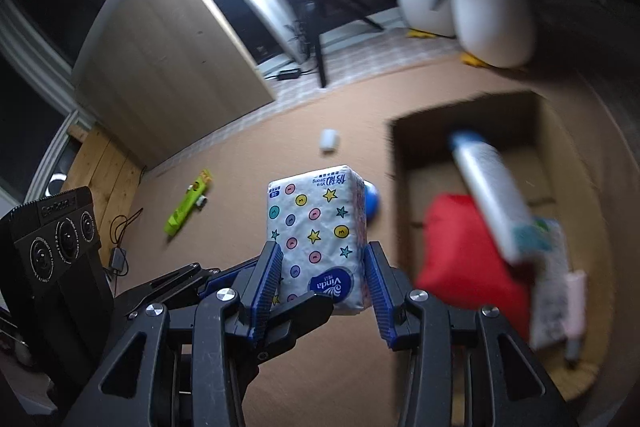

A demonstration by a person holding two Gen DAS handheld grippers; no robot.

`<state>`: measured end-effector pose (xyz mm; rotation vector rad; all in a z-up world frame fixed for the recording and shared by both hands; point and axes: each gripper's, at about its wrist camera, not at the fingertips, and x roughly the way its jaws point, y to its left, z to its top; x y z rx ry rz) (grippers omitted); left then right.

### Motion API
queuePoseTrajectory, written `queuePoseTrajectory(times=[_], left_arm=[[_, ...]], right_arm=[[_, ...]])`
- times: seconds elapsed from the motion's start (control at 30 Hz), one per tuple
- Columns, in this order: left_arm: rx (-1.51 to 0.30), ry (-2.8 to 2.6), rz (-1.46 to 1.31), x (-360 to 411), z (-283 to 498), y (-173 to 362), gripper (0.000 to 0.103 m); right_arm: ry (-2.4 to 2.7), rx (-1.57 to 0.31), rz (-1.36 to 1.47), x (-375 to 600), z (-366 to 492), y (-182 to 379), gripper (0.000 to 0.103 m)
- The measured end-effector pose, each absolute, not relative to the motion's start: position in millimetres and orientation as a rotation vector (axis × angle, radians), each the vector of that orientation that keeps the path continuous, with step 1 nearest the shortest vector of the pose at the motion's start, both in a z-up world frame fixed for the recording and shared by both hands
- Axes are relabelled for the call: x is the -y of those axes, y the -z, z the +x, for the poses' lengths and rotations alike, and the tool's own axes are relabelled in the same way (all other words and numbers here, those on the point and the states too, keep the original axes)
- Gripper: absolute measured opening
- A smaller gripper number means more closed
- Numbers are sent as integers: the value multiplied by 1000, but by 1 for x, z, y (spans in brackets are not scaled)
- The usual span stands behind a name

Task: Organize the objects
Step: 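Carry the tissue pack with the right tool into the box, then open the right tool to release the tissue pack and withdraw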

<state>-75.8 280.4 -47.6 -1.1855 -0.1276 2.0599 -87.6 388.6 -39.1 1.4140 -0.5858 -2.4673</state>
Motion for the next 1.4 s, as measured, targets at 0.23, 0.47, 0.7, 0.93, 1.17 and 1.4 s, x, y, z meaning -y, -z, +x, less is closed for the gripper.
queuePoseTrajectory(times=[0.23, 0.47, 0.7, 0.93, 1.17, 1.4], left_arm=[[74, -1961, -1204, -323, -51, 59, 48], [36, -1926, -1221, -342, -40, 69, 48], [14, -1919, -1223, -345, -42, 73, 48], [-13, -1913, -1228, -346, -41, 73, 49], [-6, -1912, -1226, -340, -43, 72, 49], [24, -1955, -1228, -314, -49, 67, 49]], right_arm=[[2513, 657, 1459, -432, -50, 49, 40], [2528, 725, 1490, -456, -29, 60, 40], [2536, 744, 1500, -463, -24, 64, 40], [2559, 718, 1506, -463, -24, 61, 40], [2605, 720, 1504, -466, -22, 56, 46], [2623, 733, 1499, -465, -22, 53, 47]])
